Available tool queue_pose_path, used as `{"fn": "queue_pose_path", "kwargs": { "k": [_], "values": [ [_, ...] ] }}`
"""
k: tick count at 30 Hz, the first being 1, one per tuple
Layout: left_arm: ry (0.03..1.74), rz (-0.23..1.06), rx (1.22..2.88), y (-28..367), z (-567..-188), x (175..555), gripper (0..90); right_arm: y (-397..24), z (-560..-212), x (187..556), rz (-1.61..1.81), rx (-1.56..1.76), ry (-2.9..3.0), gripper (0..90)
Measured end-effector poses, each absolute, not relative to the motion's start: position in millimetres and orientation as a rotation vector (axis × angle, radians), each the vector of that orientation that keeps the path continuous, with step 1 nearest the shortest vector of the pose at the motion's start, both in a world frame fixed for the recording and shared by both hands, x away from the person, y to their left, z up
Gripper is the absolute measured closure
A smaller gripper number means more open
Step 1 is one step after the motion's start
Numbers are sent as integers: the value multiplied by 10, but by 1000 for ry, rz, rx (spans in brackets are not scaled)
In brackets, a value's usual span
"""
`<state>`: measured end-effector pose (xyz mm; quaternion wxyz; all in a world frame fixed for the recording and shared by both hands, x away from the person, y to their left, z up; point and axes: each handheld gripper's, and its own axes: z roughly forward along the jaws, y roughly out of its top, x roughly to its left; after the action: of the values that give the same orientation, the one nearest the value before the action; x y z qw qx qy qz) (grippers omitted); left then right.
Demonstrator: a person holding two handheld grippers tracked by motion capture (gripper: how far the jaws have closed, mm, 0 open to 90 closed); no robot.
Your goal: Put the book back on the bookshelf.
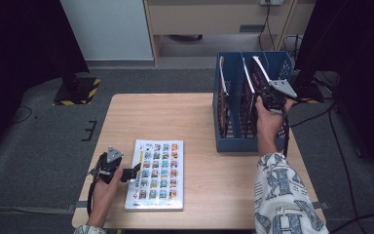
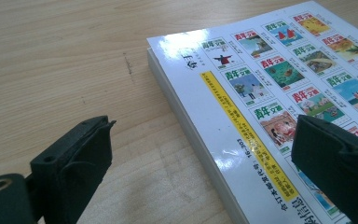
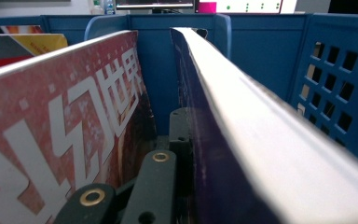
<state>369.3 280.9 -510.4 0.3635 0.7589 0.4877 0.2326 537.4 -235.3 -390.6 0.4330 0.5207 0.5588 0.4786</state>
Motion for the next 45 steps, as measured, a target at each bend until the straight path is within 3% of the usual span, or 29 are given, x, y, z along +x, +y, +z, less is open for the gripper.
{"fn": "queue_pose_path", "kwargs": {
  "k": [11, 31, 45],
  "values": [
    [1256, 600, 1952, 2812, -5101, 3694, 45, -2251, -3931, 5330, 1216, 1269, 1417, 804],
    [1255, 613, 1959, 2806, -5093, 3688, 45, -2257, -3980, 4978, 1207, 1253, 1486, 453],
    [1258, 616, 1959, 2805, -5087, 3682, 45, -2297, -4167, 4600, 1202, 1225, 1581, 342]
  ]
}}
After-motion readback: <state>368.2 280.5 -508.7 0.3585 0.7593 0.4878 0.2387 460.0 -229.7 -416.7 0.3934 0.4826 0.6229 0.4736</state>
